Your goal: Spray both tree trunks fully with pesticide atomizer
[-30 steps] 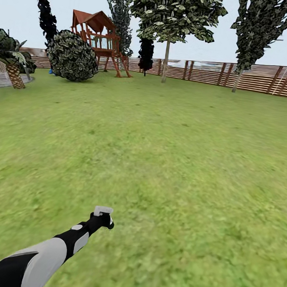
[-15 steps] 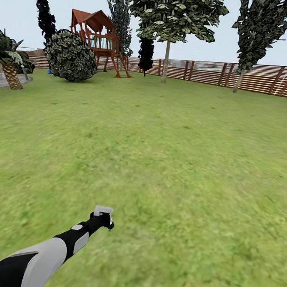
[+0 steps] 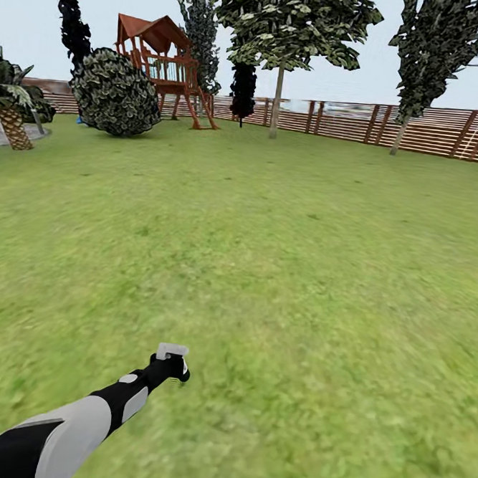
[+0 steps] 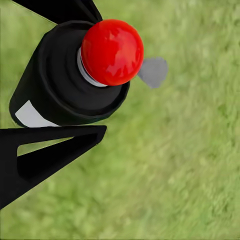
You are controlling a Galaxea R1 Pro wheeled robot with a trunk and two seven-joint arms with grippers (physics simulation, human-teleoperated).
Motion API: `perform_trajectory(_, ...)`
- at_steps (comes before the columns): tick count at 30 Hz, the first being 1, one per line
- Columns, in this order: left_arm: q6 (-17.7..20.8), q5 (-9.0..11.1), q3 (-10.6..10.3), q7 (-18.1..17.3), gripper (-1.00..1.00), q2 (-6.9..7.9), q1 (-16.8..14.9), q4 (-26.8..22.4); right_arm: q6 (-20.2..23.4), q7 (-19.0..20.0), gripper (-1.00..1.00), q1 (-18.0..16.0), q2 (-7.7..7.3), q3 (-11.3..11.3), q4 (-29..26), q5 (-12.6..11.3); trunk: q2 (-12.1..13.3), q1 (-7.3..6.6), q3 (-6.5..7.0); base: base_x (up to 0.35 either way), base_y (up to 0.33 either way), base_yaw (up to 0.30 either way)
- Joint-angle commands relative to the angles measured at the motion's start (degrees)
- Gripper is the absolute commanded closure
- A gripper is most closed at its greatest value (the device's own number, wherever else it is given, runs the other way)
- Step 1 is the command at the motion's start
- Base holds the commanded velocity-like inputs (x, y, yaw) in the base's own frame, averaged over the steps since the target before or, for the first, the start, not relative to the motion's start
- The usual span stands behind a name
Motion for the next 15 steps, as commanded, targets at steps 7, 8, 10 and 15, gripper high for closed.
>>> perform_trajectory(7, -0.18, -0.55, 0.53, -0.1, 1.0, 0.0, -0.03, 0.02, -0.39, 0.02, -1.0, -0.08, -0.01, -0.44, 0.21, 0.54, -0.02, 0.03, -0.05, 0.35, 0.0, 0.0)
perform_trajectory(8, -0.18, -0.55, 0.51, -0.1, 1.0, 0.0, -0.03, 0.02, -0.4, 0.02, -1.0, -0.08, -0.02, -0.46, 0.21, 0.54, -0.02, 0.03, -0.05, 0.35, 0.0, 0.0)
perform_trajectory(10, -0.18, -0.55, 0.5, -0.1, 1.0, 0.0, -0.03, 0.02, -0.4, 0.02, -1.0, -0.08, -0.06, -0.47, 0.21, 0.56, -0.02, 0.03, -0.05, 0.35, 0.0, 0.0)
perform_trajectory(15, -0.18, -0.55, 0.51, -0.1, 1.0, 0.0, -0.03, 0.02, -0.39, 0.02, -1.0, -0.08, -0.02, -0.47, 0.21, 0.53, -0.02, 0.03, -0.05, 0.35, 0.0, 0.0)
